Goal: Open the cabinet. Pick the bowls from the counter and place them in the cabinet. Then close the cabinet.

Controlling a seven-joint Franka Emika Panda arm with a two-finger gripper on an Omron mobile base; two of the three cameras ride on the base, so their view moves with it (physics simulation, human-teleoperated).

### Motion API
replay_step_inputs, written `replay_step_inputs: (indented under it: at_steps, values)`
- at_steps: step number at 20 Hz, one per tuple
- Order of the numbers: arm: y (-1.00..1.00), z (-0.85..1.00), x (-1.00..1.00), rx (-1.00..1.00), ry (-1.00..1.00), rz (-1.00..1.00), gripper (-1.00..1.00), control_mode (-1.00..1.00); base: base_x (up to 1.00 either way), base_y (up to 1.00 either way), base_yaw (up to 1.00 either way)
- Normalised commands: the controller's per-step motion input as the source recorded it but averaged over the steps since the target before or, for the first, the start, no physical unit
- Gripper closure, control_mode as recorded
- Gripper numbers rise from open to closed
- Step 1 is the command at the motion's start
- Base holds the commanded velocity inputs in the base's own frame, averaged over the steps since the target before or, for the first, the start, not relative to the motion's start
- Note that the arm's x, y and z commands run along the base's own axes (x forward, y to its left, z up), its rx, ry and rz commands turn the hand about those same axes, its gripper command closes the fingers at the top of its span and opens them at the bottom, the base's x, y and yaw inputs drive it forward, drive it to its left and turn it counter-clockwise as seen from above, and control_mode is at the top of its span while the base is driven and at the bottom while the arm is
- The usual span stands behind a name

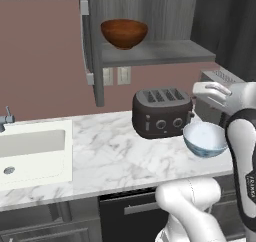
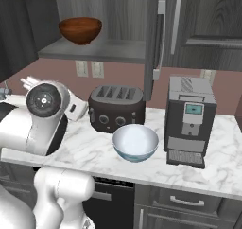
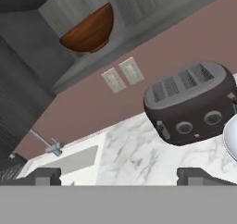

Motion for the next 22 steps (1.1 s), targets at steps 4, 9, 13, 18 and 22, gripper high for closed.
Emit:
replay_step_inputs:
  at_steps: [4,9,13,18,22]
  values:
    - [0.0,-0.29,-0.11,0.0,0.04,-0.29,-1.0,-1.0,0.0,0.0,0.0]
    - [0.0,-0.26,-0.01,0.0,0.06,-0.29,-1.0,-1.0,0.0,0.0,0.0]
    - [0.0,-0.25,0.0,0.0,0.09,-0.32,-1.0,-1.0,0.0,0.0,0.0]
    - [-0.13,-0.1,0.0,0.0,0.17,-0.22,-1.0,-1.0,0.0,0.0,0.0]
    - [-0.1,-0.11,0.0,0.0,0.14,-0.2,-1.0,-1.0,0.0,0.0,0.0]
